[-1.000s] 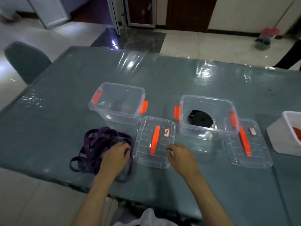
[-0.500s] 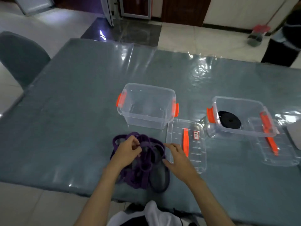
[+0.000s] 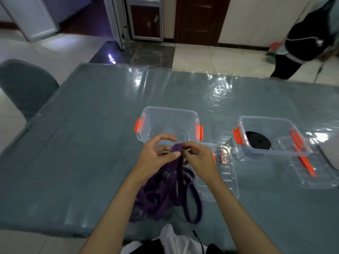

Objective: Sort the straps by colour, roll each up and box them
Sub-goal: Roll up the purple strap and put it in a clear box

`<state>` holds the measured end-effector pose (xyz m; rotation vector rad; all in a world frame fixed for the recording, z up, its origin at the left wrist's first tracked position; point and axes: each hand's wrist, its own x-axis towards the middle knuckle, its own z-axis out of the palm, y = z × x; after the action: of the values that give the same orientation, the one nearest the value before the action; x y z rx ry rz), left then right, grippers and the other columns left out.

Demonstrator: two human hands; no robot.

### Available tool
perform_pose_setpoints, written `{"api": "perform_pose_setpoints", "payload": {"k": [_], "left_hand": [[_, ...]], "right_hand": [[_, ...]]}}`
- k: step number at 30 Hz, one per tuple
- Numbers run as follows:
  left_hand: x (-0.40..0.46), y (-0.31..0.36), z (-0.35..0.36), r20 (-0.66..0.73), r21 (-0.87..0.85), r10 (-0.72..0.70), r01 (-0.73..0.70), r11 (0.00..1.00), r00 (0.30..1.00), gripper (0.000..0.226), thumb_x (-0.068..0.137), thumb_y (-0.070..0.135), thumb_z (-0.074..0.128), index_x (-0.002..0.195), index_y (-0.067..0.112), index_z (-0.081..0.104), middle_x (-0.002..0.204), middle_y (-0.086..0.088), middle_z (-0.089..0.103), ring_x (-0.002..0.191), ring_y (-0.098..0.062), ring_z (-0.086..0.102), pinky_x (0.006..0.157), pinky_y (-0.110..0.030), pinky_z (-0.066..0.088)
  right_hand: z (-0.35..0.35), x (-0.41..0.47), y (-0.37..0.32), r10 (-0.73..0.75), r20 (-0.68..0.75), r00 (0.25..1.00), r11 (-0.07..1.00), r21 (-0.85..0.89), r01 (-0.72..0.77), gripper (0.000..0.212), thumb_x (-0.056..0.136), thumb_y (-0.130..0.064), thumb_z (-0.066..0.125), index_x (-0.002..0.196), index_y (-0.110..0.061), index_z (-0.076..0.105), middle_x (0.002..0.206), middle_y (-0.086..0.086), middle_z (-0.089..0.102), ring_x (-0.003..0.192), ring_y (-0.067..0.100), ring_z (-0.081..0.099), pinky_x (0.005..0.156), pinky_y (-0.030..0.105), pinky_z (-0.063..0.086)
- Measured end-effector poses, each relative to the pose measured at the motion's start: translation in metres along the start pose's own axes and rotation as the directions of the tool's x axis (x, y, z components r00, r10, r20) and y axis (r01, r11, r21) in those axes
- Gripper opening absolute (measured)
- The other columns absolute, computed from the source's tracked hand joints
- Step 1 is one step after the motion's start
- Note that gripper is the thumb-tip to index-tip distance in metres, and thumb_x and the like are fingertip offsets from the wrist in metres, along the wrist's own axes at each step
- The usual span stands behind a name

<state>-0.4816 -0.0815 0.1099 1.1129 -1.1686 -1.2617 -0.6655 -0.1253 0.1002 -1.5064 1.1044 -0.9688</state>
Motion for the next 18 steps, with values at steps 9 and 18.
{"api": "perform_pose_setpoints", "payload": {"k": [9, 18], "left_hand": [[0.016, 0.009, -0.018, 0.018, 0.127, 0.027, -0.029, 0.991, 0.999, 0.014, 0.096, 0.011, 0.077, 0.106, 0.02, 0.076, 0.107, 0.0, 0.08, 0.103, -0.015, 0.076, 0.091, -0.021, 0.055], [0.032, -0.003, -0.016, -0.136, 0.236, 0.136, -0.101, 0.966, 0.981, 0.031, 0.094, 0.019, 0.079, 0.088, 0.041, 0.059, 0.1, 0.01, 0.076, 0.098, -0.014, 0.074, 0.082, -0.028, 0.056]], "right_hand": [[0.006, 0.037, -0.05, -0.133, -0.016, 0.991, 0.966, 0.221, 0.134, 0.016, 0.091, -0.006, 0.073, 0.1, -0.02, 0.076, 0.094, 0.0, 0.077, 0.084, 0.021, 0.074, 0.064, 0.031, 0.061], [-0.004, 0.042, -0.036, -0.058, 0.107, 0.993, 0.986, 0.163, 0.04, 0.033, 0.104, -0.026, 0.046, 0.12, -0.024, 0.075, 0.12, -0.001, 0.074, 0.111, 0.022, 0.072, 0.084, 0.032, 0.061]]}}
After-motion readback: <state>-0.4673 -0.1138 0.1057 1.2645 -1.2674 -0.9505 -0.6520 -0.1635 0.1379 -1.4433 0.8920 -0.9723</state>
